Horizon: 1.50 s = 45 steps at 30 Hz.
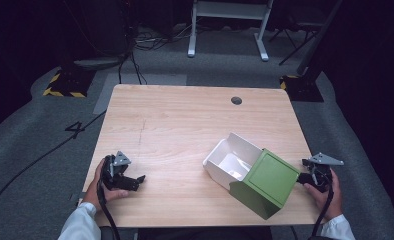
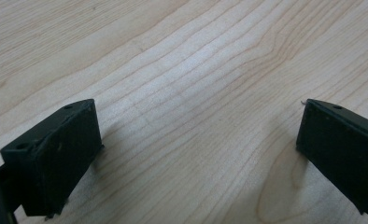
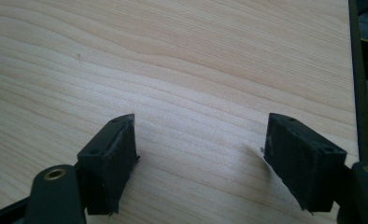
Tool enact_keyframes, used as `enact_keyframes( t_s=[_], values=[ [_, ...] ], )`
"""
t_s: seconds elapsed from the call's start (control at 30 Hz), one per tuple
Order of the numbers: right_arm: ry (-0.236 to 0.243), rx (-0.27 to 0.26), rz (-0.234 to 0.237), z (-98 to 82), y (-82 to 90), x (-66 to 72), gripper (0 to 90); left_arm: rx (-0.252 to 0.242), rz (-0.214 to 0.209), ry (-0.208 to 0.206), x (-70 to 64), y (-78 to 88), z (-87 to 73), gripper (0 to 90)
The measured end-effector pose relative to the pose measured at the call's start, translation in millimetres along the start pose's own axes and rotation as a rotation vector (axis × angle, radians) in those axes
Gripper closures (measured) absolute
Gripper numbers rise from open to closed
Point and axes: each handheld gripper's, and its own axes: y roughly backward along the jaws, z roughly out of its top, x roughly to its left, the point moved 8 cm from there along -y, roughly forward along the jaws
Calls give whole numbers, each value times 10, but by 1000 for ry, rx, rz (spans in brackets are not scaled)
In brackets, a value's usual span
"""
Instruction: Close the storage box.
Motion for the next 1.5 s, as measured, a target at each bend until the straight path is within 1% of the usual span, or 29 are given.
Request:
enact_keyframes(
  t_s=[0.03,0.07,0.13,0.27,0.3,0.33,0.37,0.4,0.43,0.47,0.5,0.53,0.57,0.6,0.67,0.7,0.73,0.8,0.83,0.9,0.97,1.0,1.07,1.1,1.13,1.17,1.2,1.4,1.5],
  values=[
    [-1,-1,1,0,0,2,253,-1,-9,-10,3,-9,9,0],
    [-1,-1,1,0,0,2,253,-1,-9,-10,3,-9,9,0],
    [2,0,2,0,0,2,251,-3,0,4,1,-36,39,0],
    [4,-1,-2,1,0,3,249,15,10,4,-2,-39,55,7],
    [4,-1,-2,1,0,3,249,17,13,9,-14,-44,70,24],
    [4,-2,-3,1,0,3,248,16,3,0,-33,-40,102,65],
    [4,-2,-3,1,0,3,248,16,3,0,-33,-40,102,132],
    [6,-3,-4,1,0,3,247,7,-9,5,-53,-38,131,132],
    [8,-2,-6,1,1,5,247,1,-21,1,-65,-38,163,222],
    [9,-3,-6,1,1,5,247,0,-48,6,-99,-48,201,234],
    [7,-3,-5,2,0,4,247,2,-55,6,-125,-59,233,168],
    [5,-2,-4,1,0,3,247,-2,-53,-7,-149,-62,267,163],
    [7,-3,-5,1,0,4,247,-8,-70,-29,-199,-67,331,231],
    [7,-3,-5,1,0,4,247,-8,-70,-29,-199,-67,331,225],
    [10,-2,-5,1,2,7,247,-32,-86,-39,-270,-79,456,207],
    [10,-2,-5,1,2,7,247,-32,-86,-39,-270,-79,456,225],
    [12,-3,-6,0,3,10,247,-54,-62,-58,-320,-94,558,248],
    [14,-4,-7,0,4,11,247,-53,-77,-65,-371,-117,631,258],
    [15,-4,-6,0,4,12,247,-64,-80,-66,-410,-136,689,270],
    [13,-3,-6,0,4,11,246,-66,-86,-79,-460,-160,763,296],
    [13,-3,-6,0,4,11,246,-75,-92,-92,-514,-192,855,300],
    [13,-3,-6,0,4,11,246,-75,-92,-92,-514,-192,855,304],
    [14,-3,-6,0,4,11,246,-99,-118,-107,-604,-230,1001,309],
    [13,-3,-7,0,4,11,246,-99,-118,-107,-604,-230,1001,313],
    [13,-3,-6,0,4,11,246,-108,-128,-111,-667,-268,1091,314],
    [14,-3,-6,0,4,11,246,-113,-134,-122,-694,-285,1137,314],
    [14,-3,-6,0,4,11,246,-113,-134,-122,-694,-285,1137,314],
    [15,-4,-5,0,4,13,246,-124,-158,-156,-874,-417,1369,315],
    [16,-4,-5,0,4,14,246,-148,-174,-169,-965,-464,1486,317]
  ],
)
